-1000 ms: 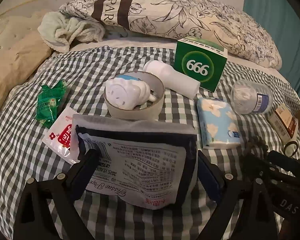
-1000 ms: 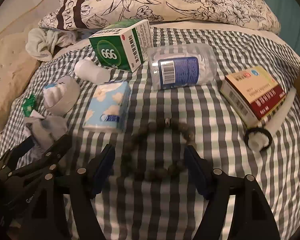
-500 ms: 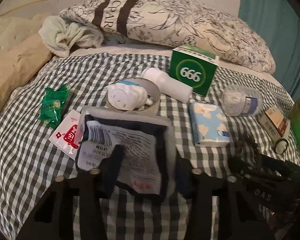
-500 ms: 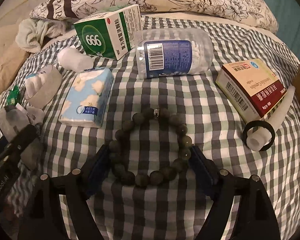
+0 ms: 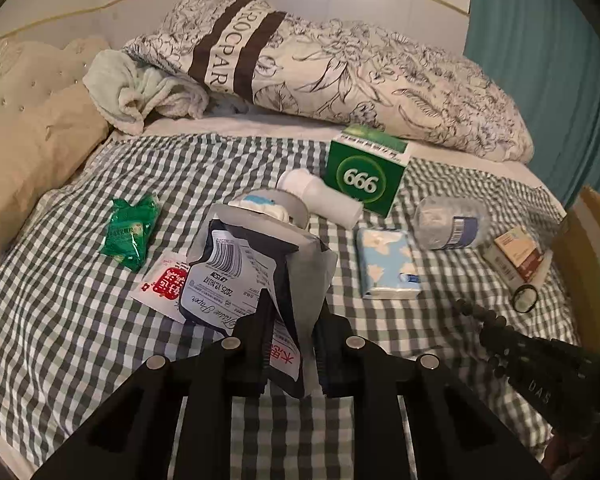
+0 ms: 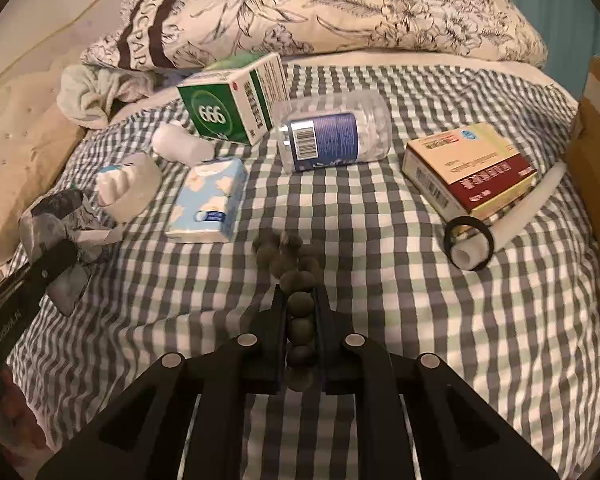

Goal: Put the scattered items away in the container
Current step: 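Grasp the white printed snack bag with the left tool while the right grasps the bead bracelet, then carry the snack bag and bracelet into the cardboard box and release them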

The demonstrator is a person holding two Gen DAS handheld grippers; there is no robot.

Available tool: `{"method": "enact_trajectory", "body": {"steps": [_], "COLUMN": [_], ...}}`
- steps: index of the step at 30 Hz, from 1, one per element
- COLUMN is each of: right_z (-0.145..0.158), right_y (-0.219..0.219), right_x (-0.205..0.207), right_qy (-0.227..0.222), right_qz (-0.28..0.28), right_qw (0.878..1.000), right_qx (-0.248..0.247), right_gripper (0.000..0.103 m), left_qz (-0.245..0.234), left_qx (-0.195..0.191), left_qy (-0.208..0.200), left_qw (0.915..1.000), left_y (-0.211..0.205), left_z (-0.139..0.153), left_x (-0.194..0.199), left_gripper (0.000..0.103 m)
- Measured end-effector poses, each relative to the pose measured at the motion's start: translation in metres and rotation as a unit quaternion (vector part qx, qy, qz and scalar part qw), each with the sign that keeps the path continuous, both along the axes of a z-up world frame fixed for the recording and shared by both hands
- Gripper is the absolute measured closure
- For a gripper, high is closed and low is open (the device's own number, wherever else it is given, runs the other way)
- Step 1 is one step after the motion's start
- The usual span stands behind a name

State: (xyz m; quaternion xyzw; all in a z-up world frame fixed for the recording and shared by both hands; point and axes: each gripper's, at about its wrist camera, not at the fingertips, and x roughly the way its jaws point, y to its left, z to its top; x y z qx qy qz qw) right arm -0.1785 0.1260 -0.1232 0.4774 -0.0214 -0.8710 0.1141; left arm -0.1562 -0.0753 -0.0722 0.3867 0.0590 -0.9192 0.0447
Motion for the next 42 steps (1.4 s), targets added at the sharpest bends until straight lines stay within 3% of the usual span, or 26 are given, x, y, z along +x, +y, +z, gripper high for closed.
{"method": "enact_trajectory", "body": {"steps": [21, 33, 42], "right_z": [0.092, 0.128, 0.145], "right_y": [0.033, 0.072, 0.125], "right_x": [0.06, 0.092, 0.107], "right_qy": [0.072, 0.106, 0.124], "right_qz": [0.002, -0.015, -0.043], "right_qw": [0.997, 0.994, 0.991], "right_qx": [-0.031, -0.039, -0.033], "right_gripper": [0.092, 0.092, 0.092], "left_qz": [-0.05, -0.102, -0.154], "left_qx": [-0.017, -0.028, -0.021], "left_qy": [0.053, 0.068, 0.065], "left_qw": [0.9972, 0.9921, 0.9857], "left_y": [0.065, 0.134, 0.206], "left_z": [0.078, 0.104, 0.112], "left_x": [0.048, 0.072, 0.072], "left_gripper": [0.086, 0.086, 0.086]}}
